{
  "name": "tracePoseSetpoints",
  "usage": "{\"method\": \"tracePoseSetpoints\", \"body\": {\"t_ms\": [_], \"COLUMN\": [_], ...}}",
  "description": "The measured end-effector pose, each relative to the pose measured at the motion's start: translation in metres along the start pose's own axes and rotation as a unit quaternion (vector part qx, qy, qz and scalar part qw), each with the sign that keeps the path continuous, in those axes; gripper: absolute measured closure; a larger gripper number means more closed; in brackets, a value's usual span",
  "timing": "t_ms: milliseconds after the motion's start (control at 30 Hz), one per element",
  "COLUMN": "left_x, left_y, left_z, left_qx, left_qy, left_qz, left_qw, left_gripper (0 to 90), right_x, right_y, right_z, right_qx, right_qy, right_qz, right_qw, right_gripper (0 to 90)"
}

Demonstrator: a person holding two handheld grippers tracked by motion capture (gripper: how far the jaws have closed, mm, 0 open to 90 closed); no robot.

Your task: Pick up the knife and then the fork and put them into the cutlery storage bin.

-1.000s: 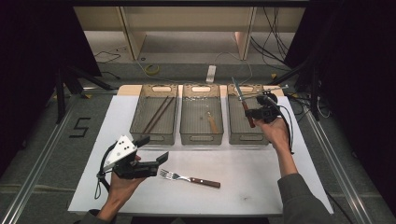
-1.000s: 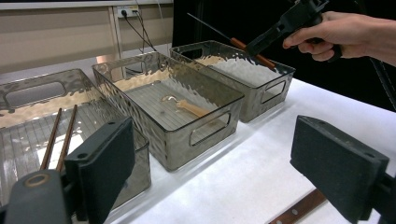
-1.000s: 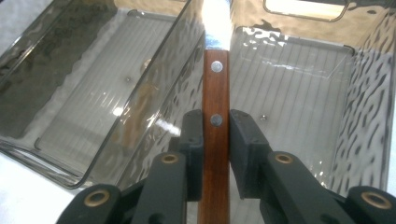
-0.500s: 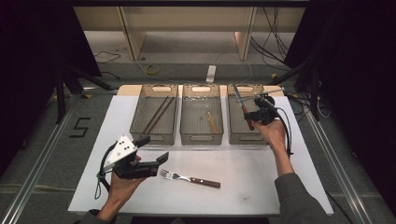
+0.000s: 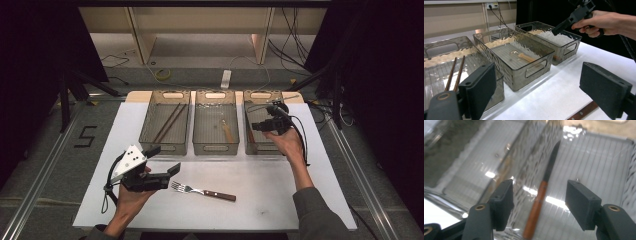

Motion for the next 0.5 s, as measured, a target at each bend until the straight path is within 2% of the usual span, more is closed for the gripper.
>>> {"method": "tracePoseSetpoints", "body": {"t_ms": [267,500], "left_x": [0.000,0.000], "left_y": [0.000,0.000], "left_z": [0.000,0.000], "left_qx": [0.000,0.000], "left_qy": [-0.001,-0.001], "left_qz": [-0.001,-0.002], "left_qw": [1.0000,1.0000], "left_gripper": [13.2,13.2], "right_x": [-0.016,-0.043], "right_y": [0.021,0.038], "right_z": [0.004,0.011], "right_qx": [0.028,0.044], "right_qy": [0.029,0.065], "right_qz": [-0.033,-0.069], "right_qw": [0.9986,0.9946], "right_gripper": [36.2,32.2]}}
Point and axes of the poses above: each handheld gripper's, and its own axes: y roughly backward along the jaws, z roughly out of its underside, x roughly to its right, the point moved 3 cm from there along -y, roughly forward along the jaws, and after that the axes turned 6 degrees about -z, right-handed, at the moved point
